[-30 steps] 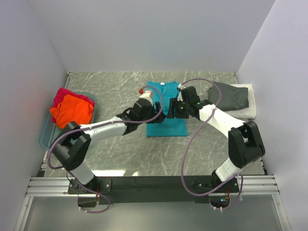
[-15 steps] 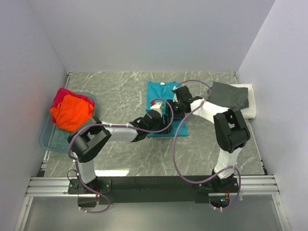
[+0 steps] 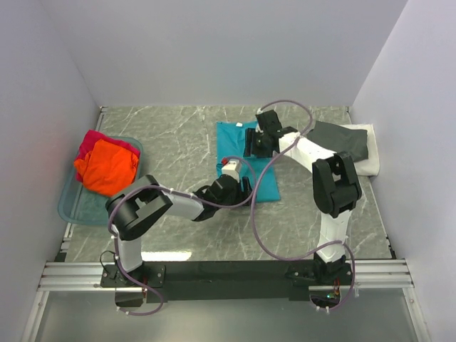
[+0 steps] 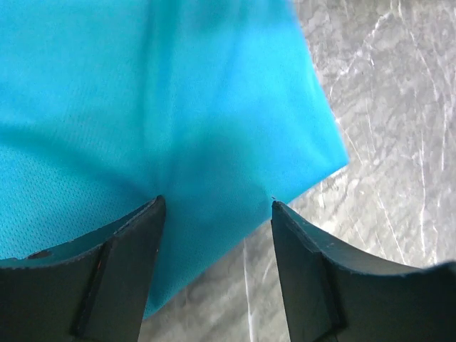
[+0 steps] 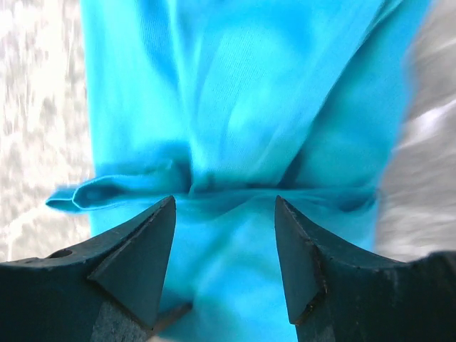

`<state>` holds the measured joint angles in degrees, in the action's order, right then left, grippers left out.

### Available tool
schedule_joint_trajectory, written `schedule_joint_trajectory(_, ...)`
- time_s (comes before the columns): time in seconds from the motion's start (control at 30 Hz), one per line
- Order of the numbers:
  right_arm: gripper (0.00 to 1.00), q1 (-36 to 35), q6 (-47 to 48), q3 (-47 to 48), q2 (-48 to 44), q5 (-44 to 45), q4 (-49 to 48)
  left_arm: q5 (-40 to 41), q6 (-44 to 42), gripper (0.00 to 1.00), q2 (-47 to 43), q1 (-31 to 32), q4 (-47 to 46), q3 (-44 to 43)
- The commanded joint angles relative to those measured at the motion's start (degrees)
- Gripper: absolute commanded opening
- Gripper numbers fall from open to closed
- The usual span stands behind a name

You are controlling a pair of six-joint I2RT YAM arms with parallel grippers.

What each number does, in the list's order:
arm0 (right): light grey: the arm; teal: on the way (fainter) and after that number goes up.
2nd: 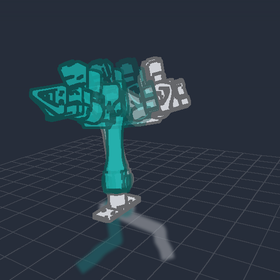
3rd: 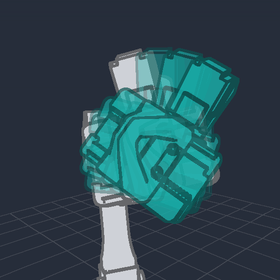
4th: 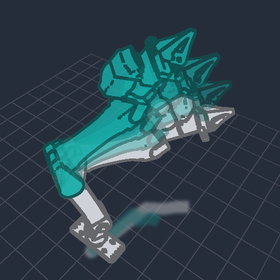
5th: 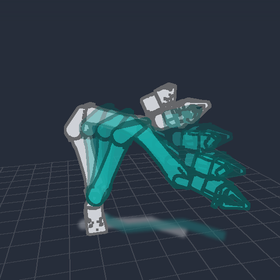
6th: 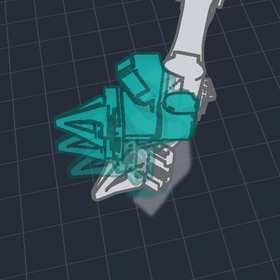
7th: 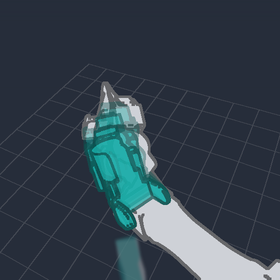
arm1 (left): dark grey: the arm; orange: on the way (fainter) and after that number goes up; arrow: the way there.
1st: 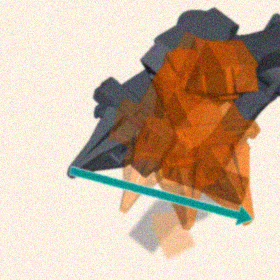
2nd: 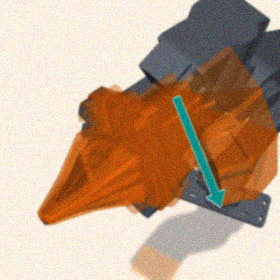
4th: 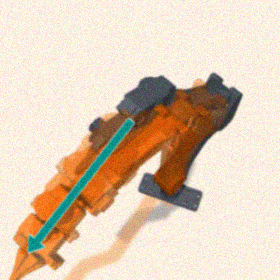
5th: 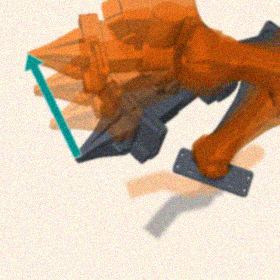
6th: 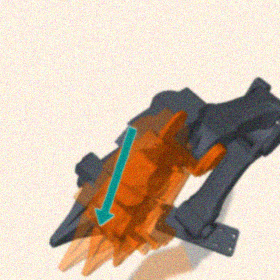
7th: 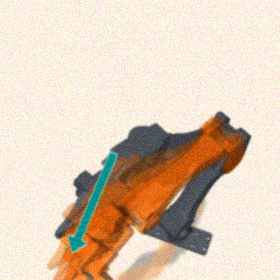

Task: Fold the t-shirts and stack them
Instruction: Fold the tshirt

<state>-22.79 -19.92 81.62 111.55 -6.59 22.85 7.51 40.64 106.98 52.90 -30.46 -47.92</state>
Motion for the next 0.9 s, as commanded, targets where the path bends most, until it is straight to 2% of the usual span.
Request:
schedule_joint_trajectory(0.0,0.65,1.6,1.29,5.9,1.56,4.83,2.1,1.01,1.98,0.68,-0.01,1.41,6.9,4.94)
schedule_joint_trajectory(0.1,0.65,2.13,2.08,7.5,1.05,5.18,3.16,1.63,2.69,0.68,-0.81,2.03,6.2,7.57)
schedule_joint_trajectory(0.23,0.65,2.22,2.52,4.43,-3.34,4.48,2.9,2.86,3.04,0.68,-1.86,2.55,8.3,7.76)
schedule_joint_trajectory(0.6,0.65,1.08,-1.34,-25.0,-29.53,0.7,-1.76,11.21,-0.56,0.71,-20.03,7.03,23.68,-1.03)
schedule_joint_trajectory(0.87,0.66,-2.87,-7.49,-39.85,-41.48,0.61,-3.69,17.71,2.51,0.76,-27.78,7.04,32.21,2.03)
